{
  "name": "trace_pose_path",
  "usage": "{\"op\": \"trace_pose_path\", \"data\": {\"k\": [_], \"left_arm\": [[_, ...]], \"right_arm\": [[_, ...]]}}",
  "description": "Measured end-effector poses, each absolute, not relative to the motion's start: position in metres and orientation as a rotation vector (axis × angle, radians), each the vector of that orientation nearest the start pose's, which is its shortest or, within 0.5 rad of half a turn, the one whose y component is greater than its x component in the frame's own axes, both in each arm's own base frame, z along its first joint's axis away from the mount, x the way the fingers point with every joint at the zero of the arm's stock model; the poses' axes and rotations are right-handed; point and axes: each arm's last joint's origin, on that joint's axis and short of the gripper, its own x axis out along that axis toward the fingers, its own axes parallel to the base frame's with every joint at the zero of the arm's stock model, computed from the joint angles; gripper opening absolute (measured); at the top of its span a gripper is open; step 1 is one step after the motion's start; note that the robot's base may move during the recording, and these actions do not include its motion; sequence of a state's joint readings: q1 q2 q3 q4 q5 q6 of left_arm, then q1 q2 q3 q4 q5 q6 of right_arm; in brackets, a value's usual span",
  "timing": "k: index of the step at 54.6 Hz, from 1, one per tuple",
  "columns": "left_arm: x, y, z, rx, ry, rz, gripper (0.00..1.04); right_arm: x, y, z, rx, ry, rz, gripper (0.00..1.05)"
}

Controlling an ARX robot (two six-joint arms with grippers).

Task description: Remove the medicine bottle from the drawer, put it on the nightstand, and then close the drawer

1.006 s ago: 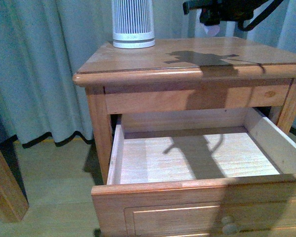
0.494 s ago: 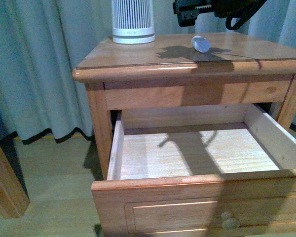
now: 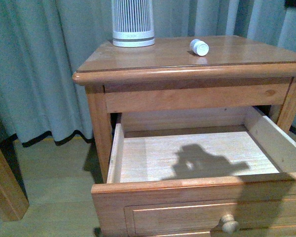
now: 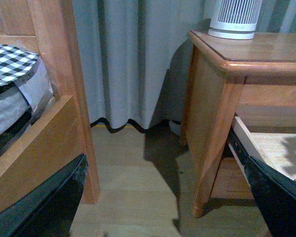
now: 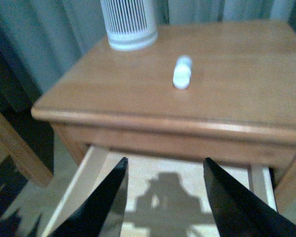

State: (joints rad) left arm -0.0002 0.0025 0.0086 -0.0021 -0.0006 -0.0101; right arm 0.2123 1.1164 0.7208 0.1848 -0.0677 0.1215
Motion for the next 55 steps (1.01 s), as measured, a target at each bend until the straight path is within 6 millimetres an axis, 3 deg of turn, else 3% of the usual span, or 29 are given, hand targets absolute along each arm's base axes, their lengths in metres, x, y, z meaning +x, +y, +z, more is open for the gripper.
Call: {"op": "trace_pose_path", "data": {"k": [6,14,24,37,55], "left_arm": [[0.097,0.000,0.166,-0.010,-0.004,0.000,0.98],[0.097,0.000,0.166,-0.010,-0.004,0.001,0.98],[0.097,0.000,0.166,-0.010,-0.004,0.000,0.98],[0.097,0.000,0.166,-0.010,-0.004,0.000,0.98],[0.097,0.000,0.166,-0.010,-0.004,0.000,0.98]], "right_arm": [[0.212,0.059,0.239,0.118,0.343,0.273,0.25],[0.192,0.064,0.185,0.091,0.461,0.246,0.02],[0.188,0.065,0.140,0.058,0.535,0.208,0.03],[0.208,0.067,0.107,0.013,0.548,0.177,0.03],[0.273,0.066,0.078,-0.080,0.563,0.120,0.03]]}}
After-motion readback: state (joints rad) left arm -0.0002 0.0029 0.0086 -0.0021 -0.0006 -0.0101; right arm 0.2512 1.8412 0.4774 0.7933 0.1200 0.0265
